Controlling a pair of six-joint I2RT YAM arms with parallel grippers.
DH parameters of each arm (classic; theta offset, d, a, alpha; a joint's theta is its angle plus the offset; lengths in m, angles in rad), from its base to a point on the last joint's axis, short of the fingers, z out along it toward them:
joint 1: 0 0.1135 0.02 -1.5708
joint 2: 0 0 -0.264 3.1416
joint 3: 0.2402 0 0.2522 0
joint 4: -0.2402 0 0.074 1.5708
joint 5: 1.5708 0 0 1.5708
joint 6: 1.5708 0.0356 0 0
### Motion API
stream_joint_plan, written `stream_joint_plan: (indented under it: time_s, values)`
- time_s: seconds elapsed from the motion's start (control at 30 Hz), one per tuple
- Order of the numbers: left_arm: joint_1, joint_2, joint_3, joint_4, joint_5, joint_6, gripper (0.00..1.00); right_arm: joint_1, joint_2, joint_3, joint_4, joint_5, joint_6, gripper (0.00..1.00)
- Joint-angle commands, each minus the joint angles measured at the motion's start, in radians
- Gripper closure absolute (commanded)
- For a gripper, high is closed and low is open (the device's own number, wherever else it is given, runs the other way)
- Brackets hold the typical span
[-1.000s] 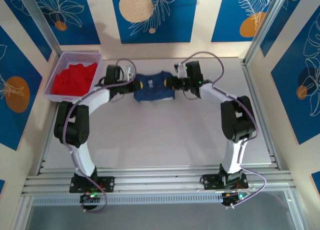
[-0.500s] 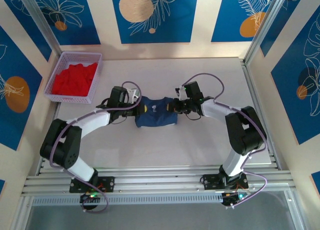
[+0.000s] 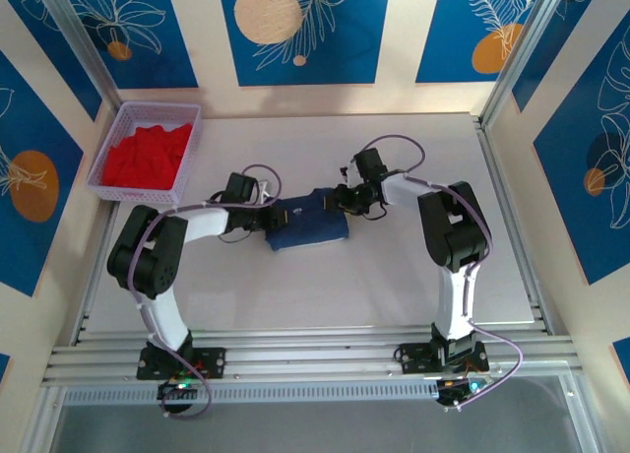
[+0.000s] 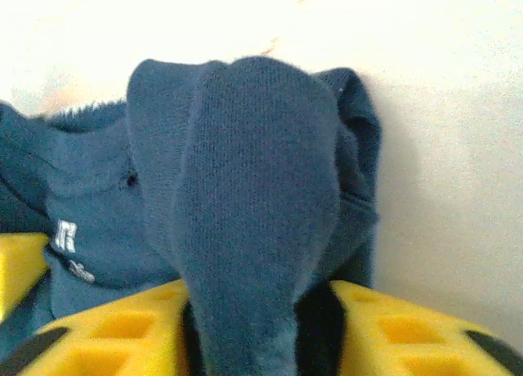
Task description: Fold the inside-out t-shirt
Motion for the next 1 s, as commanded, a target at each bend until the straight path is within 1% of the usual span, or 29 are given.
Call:
stream_joint_plan:
  time_s: [0.0, 0.07, 0.13, 0.2, 0.23, 0.27, 0.3, 0.33, 0.43, 0.5, 0.53, 0.63, 0.7, 0.77, 0.97]
  values:
    - [0.014, -0.067, 0.032, -0.108, -0.091, 0.033, 0.50, -0.026, -0.092, 0.037, -0.105, 0.005, -0.060, 0.47]
    - [0.014, -0.108, 0.042, -0.156, -0.131, 0.051, 0.45, -0.039, -0.144, 0.019, -0.125, 0.000, -0.071, 0.43]
    - [0.016, -0.153, 0.040, -0.192, -0.159, 0.068, 0.38, -0.051, -0.185, -0.008, -0.134, -0.012, -0.072, 0.37]
    - [0.015, -0.197, 0.033, -0.231, -0.197, 0.077, 0.25, -0.063, -0.207, -0.034, -0.142, -0.027, -0.064, 0.33]
    - [0.016, -0.211, 0.032, -0.248, -0.211, 0.080, 0.22, -0.065, -0.206, -0.040, -0.141, -0.035, -0.061, 0.32]
    - [0.015, -0.224, 0.032, -0.266, -0.220, 0.082, 0.21, -0.066, -0.202, -0.044, -0.139, -0.043, -0.056, 0.31]
    - [0.015, -0.237, 0.030, -0.271, -0.205, 0.084, 0.21, -0.066, -0.189, -0.043, -0.134, -0.055, -0.048, 0.29]
    - [0.016, -0.244, 0.025, -0.259, -0.173, 0.084, 0.21, -0.066, -0.178, -0.039, -0.130, -0.062, -0.043, 0.28]
    - [0.003, -0.228, 0.020, -0.175, -0.004, 0.062, 0.22, -0.066, -0.123, -0.014, -0.119, -0.101, -0.018, 0.25]
    - [-0.016, -0.180, 0.046, -0.148, 0.060, 0.056, 0.22, -0.064, -0.079, 0.001, -0.105, -0.123, -0.001, 0.23]
    - [-0.024, -0.160, 0.054, -0.138, 0.072, 0.057, 0.22, -0.063, -0.061, 0.008, -0.100, -0.135, 0.006, 0.23]
    - [-0.031, -0.092, 0.074, -0.111, 0.066, 0.063, 0.23, -0.051, -0.016, 0.018, -0.088, -0.158, 0.021, 0.22]
    - [-0.027, -0.049, 0.091, -0.133, 0.016, 0.078, 0.23, -0.039, 0.005, 0.014, -0.078, -0.169, 0.031, 0.22]
    - [-0.018, -0.025, 0.085, -0.129, -0.010, 0.081, 0.23, -0.026, 0.023, 0.011, -0.068, -0.175, 0.044, 0.23]
    - [-0.001, 0.006, 0.032, -0.102, -0.037, 0.068, 0.24, 0.002, 0.075, -0.003, -0.019, -0.207, 0.090, 0.33]
